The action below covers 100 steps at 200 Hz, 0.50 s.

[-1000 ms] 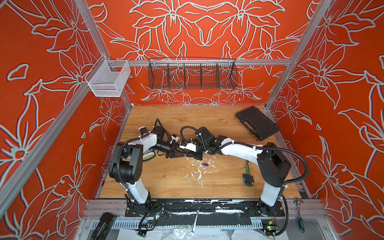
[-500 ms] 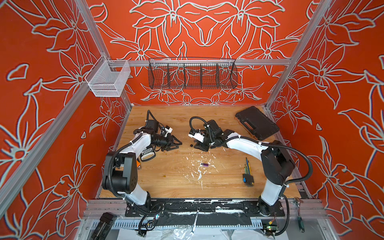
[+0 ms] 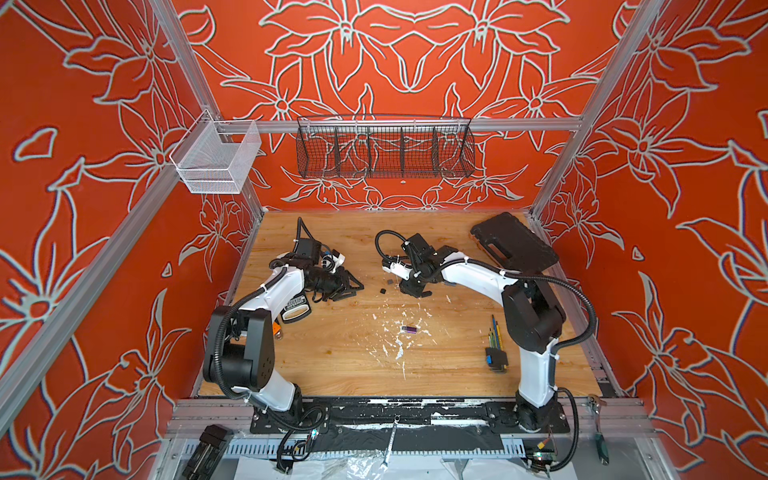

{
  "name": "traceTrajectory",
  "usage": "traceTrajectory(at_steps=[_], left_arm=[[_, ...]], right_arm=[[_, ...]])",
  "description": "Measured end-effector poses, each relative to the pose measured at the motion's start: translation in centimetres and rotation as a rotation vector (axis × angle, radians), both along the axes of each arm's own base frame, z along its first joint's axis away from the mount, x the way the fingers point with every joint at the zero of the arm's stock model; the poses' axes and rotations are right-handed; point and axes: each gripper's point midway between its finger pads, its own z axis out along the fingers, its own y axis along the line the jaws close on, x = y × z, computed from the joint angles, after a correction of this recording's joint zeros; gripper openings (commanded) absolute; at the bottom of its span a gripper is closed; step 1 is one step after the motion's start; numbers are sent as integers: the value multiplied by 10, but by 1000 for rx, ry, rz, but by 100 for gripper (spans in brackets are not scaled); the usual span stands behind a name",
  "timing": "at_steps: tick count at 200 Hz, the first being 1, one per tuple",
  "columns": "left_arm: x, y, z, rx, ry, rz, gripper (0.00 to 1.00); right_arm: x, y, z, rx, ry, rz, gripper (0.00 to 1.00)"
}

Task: Close the usb drive cover
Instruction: Pick up the cover from the center of the board.

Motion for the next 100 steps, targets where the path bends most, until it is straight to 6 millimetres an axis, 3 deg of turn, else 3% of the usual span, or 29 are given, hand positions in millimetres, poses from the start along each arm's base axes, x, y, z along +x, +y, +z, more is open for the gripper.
traceTrajectory(at_steps=[100], left_arm=[[0,0,-3,12,-1,-4,38]], right_arm=[[2,-5,-28,-78,84,-51,31]])
